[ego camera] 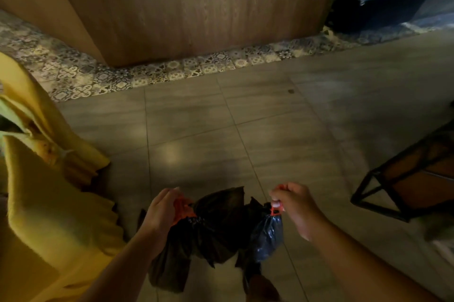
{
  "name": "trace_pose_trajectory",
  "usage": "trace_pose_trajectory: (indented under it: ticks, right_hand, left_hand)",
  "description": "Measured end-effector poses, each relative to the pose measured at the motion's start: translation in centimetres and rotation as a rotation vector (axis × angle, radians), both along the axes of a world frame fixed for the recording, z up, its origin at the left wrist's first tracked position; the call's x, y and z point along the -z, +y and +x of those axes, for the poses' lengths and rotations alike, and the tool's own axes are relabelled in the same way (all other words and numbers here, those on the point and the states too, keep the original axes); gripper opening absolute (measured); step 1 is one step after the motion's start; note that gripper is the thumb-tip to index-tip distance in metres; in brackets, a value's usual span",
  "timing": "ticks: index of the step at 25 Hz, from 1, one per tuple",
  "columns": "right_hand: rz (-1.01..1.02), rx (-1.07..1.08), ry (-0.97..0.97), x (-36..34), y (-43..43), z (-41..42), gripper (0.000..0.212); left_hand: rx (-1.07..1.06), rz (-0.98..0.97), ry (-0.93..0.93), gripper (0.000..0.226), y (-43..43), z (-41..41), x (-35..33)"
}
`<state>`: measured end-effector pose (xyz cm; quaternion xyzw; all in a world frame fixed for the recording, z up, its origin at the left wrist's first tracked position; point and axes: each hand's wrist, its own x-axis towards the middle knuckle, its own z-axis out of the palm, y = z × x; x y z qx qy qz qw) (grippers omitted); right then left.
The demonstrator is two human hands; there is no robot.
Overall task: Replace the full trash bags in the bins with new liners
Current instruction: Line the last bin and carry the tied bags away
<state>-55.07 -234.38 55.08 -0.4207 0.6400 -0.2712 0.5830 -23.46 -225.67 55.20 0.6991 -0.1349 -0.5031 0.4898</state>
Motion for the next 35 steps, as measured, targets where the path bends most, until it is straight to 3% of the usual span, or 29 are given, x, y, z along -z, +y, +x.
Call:
trace_pose_trajectory:
  ticks: [11,20,25,35]
  right_hand:
    - [0.061,-0.093,-0.013,-0.2,-29.8,11.3,0.014]
    - [-0.014,-0.082,0.085,-1.4,-54.6,23.9,0.010]
    - [-0.031,-0.057,0.100,-1.7,-66.8,28.9,0.009]
    - [0.089,-0.140,0.017,4.2,-92.8,39.4,0.017]
  left_hand:
    - [-0.101,-0.029,0.017,0.025,-28.4,8.3,-3.0]
    - [0.000,-0.021,0.060,0.030,-53.7,20.4,1.3]
    - [-0.047,0.017,0.106,0.030,-66.5,26.9,1.0]
    - [-0.075,0.069,-0.009,0.012,-90.1,36.1,1.7]
